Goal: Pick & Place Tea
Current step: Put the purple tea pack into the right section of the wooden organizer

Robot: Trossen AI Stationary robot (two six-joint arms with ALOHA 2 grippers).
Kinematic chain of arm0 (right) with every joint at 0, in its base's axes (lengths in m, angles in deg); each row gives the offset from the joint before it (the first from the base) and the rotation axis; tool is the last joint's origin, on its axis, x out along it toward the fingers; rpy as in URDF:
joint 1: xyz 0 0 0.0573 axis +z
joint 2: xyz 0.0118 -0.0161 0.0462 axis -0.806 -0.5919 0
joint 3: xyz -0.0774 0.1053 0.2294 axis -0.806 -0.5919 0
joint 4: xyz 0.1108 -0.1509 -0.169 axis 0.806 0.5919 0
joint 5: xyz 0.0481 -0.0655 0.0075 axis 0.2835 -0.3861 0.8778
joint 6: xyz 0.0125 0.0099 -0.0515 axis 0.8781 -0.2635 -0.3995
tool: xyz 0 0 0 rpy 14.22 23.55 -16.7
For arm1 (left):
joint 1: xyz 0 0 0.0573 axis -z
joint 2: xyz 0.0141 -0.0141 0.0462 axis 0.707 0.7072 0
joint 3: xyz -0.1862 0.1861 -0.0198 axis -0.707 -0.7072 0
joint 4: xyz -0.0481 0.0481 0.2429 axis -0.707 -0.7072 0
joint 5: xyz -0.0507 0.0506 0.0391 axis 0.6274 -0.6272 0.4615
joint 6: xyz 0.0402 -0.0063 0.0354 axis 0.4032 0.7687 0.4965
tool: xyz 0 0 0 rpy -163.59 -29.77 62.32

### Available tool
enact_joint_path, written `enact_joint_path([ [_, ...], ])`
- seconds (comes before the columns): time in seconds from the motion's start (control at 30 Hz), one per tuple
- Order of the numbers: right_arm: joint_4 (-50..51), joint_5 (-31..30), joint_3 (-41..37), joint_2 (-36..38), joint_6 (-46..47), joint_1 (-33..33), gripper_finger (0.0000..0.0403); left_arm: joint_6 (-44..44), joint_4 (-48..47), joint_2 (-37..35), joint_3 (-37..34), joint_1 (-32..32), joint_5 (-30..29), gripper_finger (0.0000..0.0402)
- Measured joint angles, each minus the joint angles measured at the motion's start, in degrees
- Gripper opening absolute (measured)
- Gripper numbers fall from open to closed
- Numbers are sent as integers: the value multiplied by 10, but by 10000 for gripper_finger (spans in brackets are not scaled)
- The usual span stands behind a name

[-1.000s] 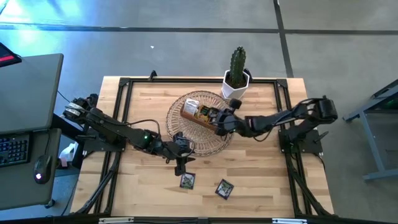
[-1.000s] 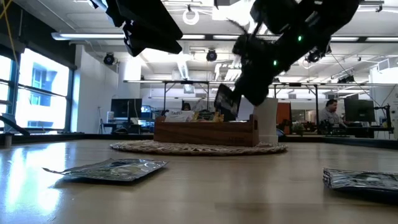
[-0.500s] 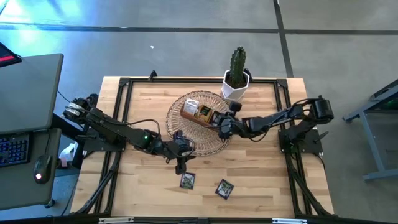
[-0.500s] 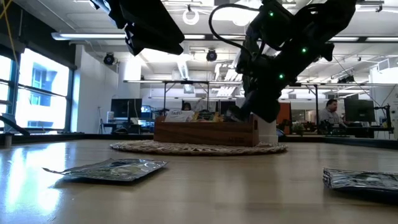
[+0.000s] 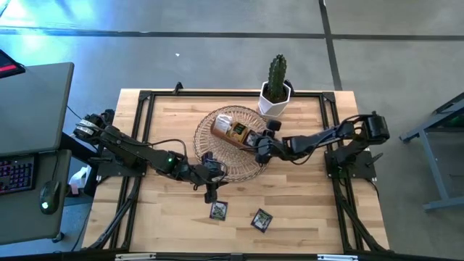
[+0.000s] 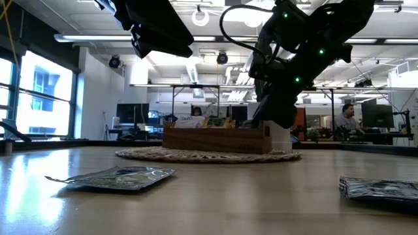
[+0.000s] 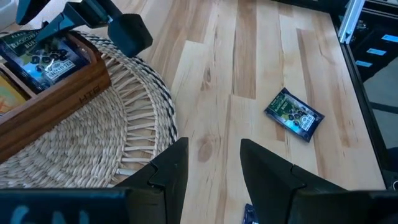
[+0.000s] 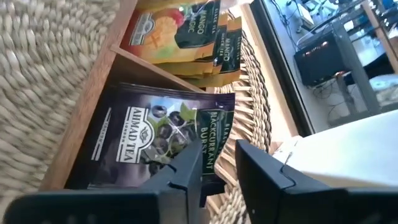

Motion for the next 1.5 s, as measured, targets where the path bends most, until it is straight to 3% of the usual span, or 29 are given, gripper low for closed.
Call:
enact_joint_path([
  [0.2, 20, 41, 0, 35, 56, 5, 116, 0, 0, 0, 0, 0, 0, 144],
  [0.4, 12, 77, 0, 89, 35, 20, 112, 0, 0, 0, 0, 0, -1, 144],
  [0.5, 7, 140, 0, 101, 35, 18, 91, 0, 0, 0, -1, 0, -1, 144],
  [0.7, 8, 227, 0, 100, 87, 30, 8, -1, 0, 0, -1, 0, 7, 144],
  [1.03, -58, 252, 0, 101, 125, 200, 8, -1, -15, 0, -1, 0, 173, 144],
  [1.23, -185, 238, 3, 29, 111, 271, 4, -36, -33, 10, 0, 1, 226, 144],
  [1.37, -122, 239, 54, -35, 103, 283, 2, -62, -25, 26, -1, 1, 257, 144],
  [1.5, 53, 276, 154, -87, 103, 286, 3, -78, 5, 53, -1, 13, 256, 144],
])
